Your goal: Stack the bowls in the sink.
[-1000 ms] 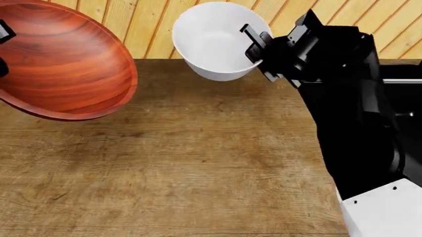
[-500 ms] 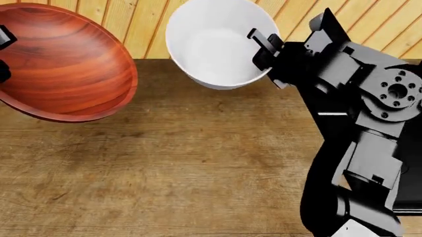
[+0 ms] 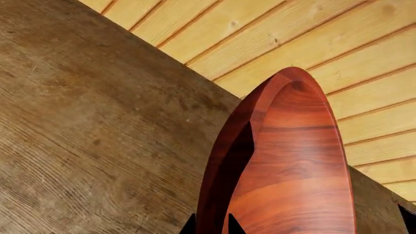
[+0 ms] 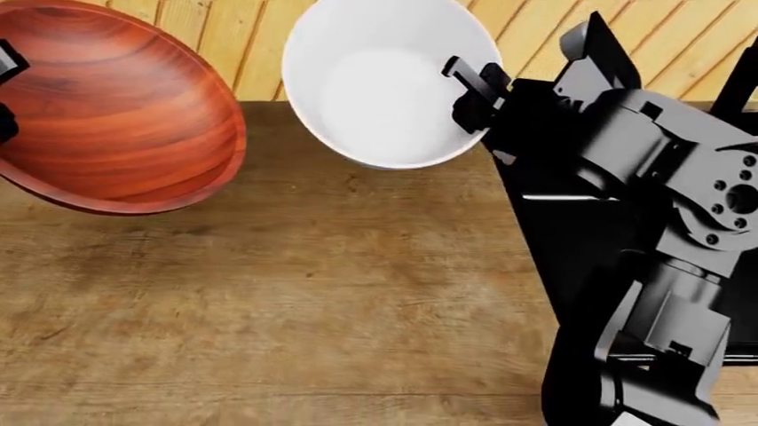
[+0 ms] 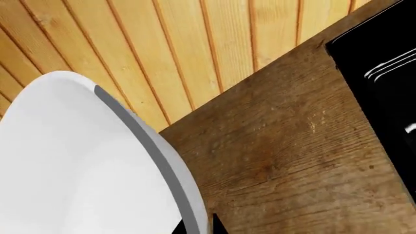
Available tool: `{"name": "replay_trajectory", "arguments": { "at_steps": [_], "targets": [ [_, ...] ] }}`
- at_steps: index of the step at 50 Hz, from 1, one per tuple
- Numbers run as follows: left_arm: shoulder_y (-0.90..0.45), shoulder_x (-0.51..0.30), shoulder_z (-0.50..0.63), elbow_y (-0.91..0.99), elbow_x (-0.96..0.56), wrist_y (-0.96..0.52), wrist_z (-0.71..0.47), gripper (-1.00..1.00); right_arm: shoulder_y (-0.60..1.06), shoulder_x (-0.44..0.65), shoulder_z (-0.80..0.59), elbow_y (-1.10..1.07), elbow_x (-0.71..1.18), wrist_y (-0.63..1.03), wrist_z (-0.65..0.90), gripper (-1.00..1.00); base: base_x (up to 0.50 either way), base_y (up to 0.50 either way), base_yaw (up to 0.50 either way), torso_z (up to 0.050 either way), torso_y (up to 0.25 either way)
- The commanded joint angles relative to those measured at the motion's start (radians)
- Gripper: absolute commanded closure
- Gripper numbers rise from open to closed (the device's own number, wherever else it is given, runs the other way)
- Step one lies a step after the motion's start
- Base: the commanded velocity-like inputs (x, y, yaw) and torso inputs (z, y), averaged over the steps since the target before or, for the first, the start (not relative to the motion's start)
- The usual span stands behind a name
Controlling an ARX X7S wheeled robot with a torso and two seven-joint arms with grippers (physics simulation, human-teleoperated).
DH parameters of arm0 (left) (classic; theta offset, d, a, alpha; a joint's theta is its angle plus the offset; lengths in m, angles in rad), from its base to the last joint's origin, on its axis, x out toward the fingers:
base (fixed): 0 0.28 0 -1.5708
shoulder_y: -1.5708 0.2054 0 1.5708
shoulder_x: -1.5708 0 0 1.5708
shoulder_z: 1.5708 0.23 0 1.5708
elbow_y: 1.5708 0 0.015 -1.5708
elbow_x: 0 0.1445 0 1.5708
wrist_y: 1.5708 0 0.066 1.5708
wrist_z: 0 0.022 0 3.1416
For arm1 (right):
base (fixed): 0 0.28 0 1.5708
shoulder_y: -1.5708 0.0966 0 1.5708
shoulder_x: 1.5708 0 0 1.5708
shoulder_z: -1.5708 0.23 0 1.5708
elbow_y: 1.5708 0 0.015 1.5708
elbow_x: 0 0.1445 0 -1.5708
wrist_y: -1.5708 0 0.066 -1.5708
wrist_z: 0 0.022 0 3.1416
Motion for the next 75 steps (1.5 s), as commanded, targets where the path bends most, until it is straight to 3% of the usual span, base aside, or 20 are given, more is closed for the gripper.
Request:
{"name": "replay_trajectory", "arguments": {
  "at_steps": [1,75],
  "targets": [
    [-0.023,0.0,-0.004,0.0,-0.006,0.002,-0.008,1.0,-0.01,0.014,-0.015,-0.014,0.052,-0.02,0.018,1.0,-0.08,-0.32,0.0,0.0,0.0],
    [-0.011,-0.002,0.006,-0.002,0.01,0.014,0.013,1.0,-0.034,0.062,-0.134,0.008,0.169,-0.107,0.031,1.0,-0.04,-0.44,0.0,0.0,0.001]
  ]
}}
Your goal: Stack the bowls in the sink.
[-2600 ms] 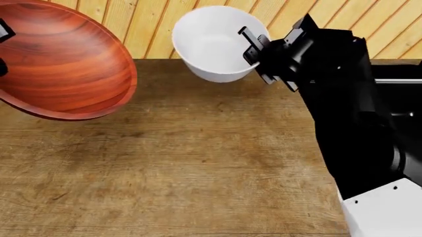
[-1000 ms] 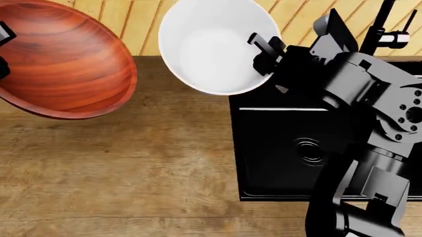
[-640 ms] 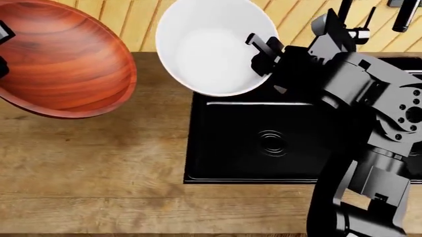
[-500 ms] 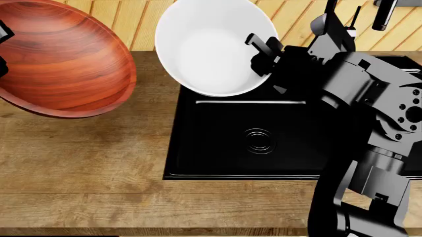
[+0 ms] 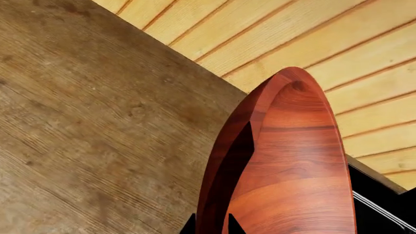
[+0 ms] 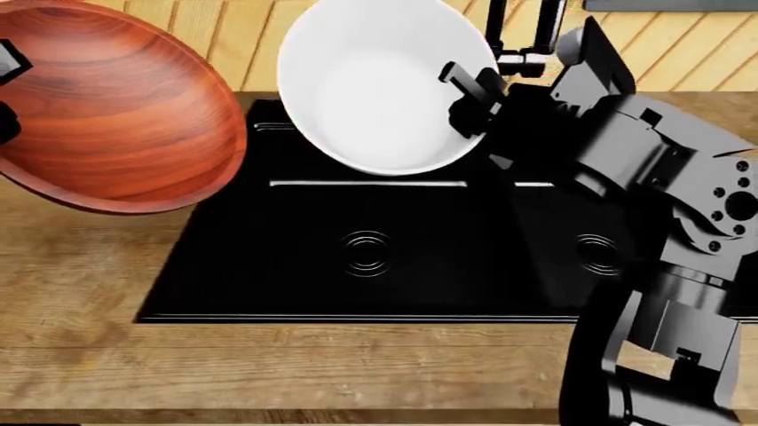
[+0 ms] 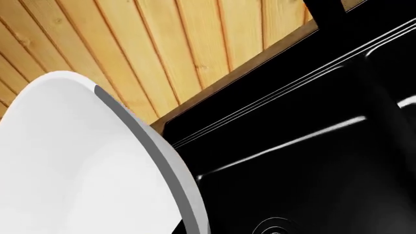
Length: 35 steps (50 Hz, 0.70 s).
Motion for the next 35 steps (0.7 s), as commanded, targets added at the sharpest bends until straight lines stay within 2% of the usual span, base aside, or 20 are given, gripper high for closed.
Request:
{"name": "replay_trajectory", "arguments": {
  "at_steps": [1,12,25,35],
  "targets": [
    [-0.006,-0.005,-0.006,0.003,0.001,0.014,0.004,1.0,-0.003,0.006,-0.012,-0.004,0.021,-0.019,-0.004,1.0,0.0,-0.5,0.0,0.0,0.0],
    [-0.002,0.0,-0.004,0.001,0.006,0.017,0.009,1.0,-0.012,0.015,-0.018,-0.014,0.042,-0.028,-0.002,1.0,0.01,-0.05,0.0,0.001,0.0],
    [-0.005,0.003,-0.001,-0.008,0.01,0.013,0.016,1.0,-0.008,0.019,-0.046,-0.005,0.041,-0.044,-0.018,1.0,0.29,0.0,0.0,0.0,0.001],
    [0.007,0.005,-0.001,-0.006,0.012,0.021,0.027,1.0,-0.009,0.024,-0.052,-0.008,0.054,-0.053,-0.008,1.0,0.0,-0.02,0.0,0.0,0.002]
  ]
}}
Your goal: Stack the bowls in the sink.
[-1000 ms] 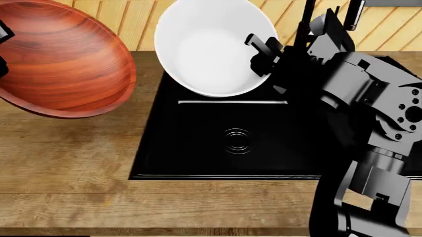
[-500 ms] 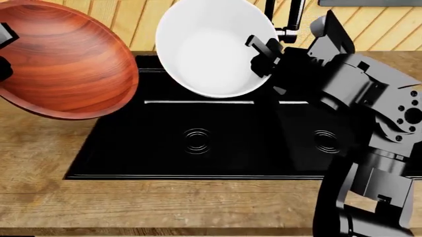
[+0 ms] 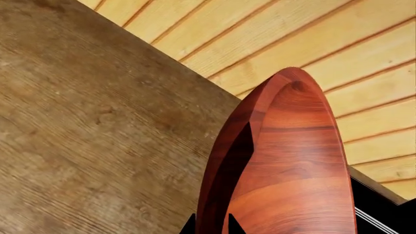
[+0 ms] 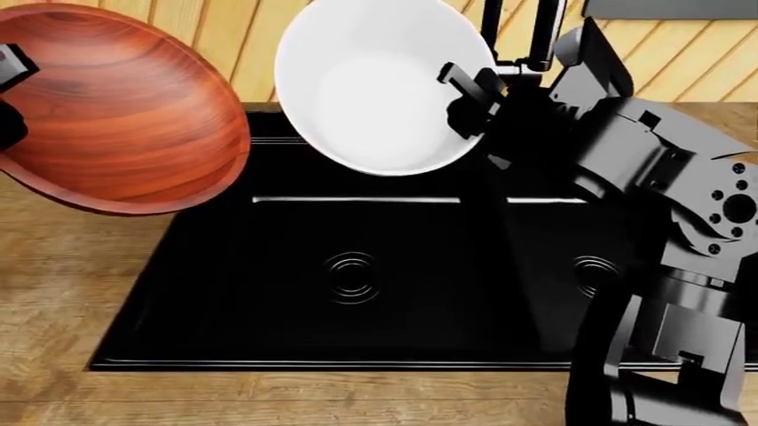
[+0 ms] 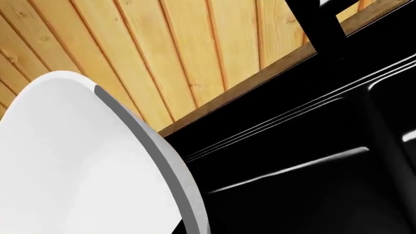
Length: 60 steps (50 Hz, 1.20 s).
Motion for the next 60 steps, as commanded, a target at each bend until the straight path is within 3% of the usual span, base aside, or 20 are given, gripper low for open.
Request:
{"name": "replay_trajectory", "arguments": {
  "at_steps": [1,12,22,29,60],
  "targets": [
    [-0.004,0.001,-0.006,-0.003,0.004,0.013,0.011,1.0,0.001,0.005,-0.006,-0.004,0.02,-0.015,0.004,1.0,0.0,-0.31,0.0,0.0,0.0],
    [0.035,0.028,0.008,-0.012,0.033,0.036,0.044,1.0,-0.002,0.013,-0.012,-0.01,0.036,-0.021,0.008,1.0,0.0,-0.06,0.0,0.0,0.0],
    [0.069,0.25,0.089,-0.202,0.177,0.047,0.232,1.0,0.009,0.017,-0.016,-0.015,0.058,-0.023,0.023,1.0,0.0,0.0,0.0,0.001,0.001],
    [0.074,0.327,0.124,-0.299,0.23,0.042,0.319,1.0,0.015,0.019,-0.02,-0.019,0.062,-0.034,0.022,1.0,0.0,0.0,0.0,0.0,0.0],
    [0.203,0.441,0.208,-0.33,0.236,0.023,0.384,1.0,0.001,0.015,-0.056,-0.016,0.093,-0.054,0.014,1.0,0.0,0.0,0.0,0.0,0.001]
  ]
}}
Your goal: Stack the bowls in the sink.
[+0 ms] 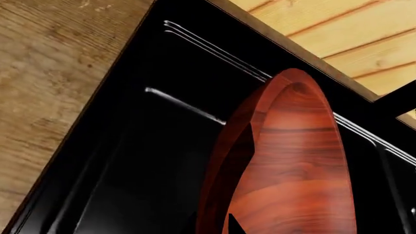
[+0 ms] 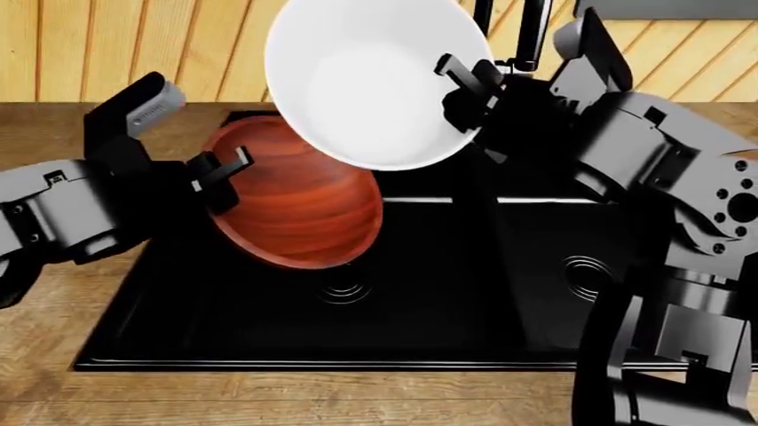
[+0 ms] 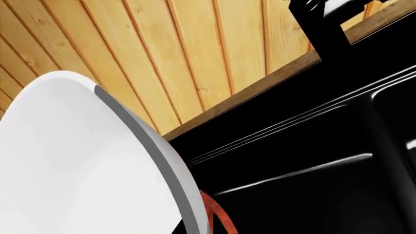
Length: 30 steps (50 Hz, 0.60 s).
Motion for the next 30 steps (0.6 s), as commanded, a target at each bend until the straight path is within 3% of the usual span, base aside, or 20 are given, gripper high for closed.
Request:
{"name": "replay_trajectory", "arguments": {
  "at_steps": [1,13,30],
  "targets": [
    [0.026,0.059,0.028,-0.034,0.012,-0.005,0.04,1.0,-0.001,-0.001,-0.007,-0.003,0.019,-0.012,-0.002,1.0,0.0,0.0,0.0,0.0,0.0],
    [0.02,0.206,0.121,-0.19,0.084,-0.057,0.143,1.0,-0.007,-0.001,-0.011,-0.002,0.037,-0.025,-0.007,1.0,0.0,0.0,0.0,0.001,0.001],
    [0.013,0.265,0.199,-0.278,0.183,-0.077,0.181,1.0,-0.015,0.007,-0.02,-0.01,0.061,-0.033,0.006,1.0,0.0,0.0,0.0,0.0,0.001]
  ]
}}
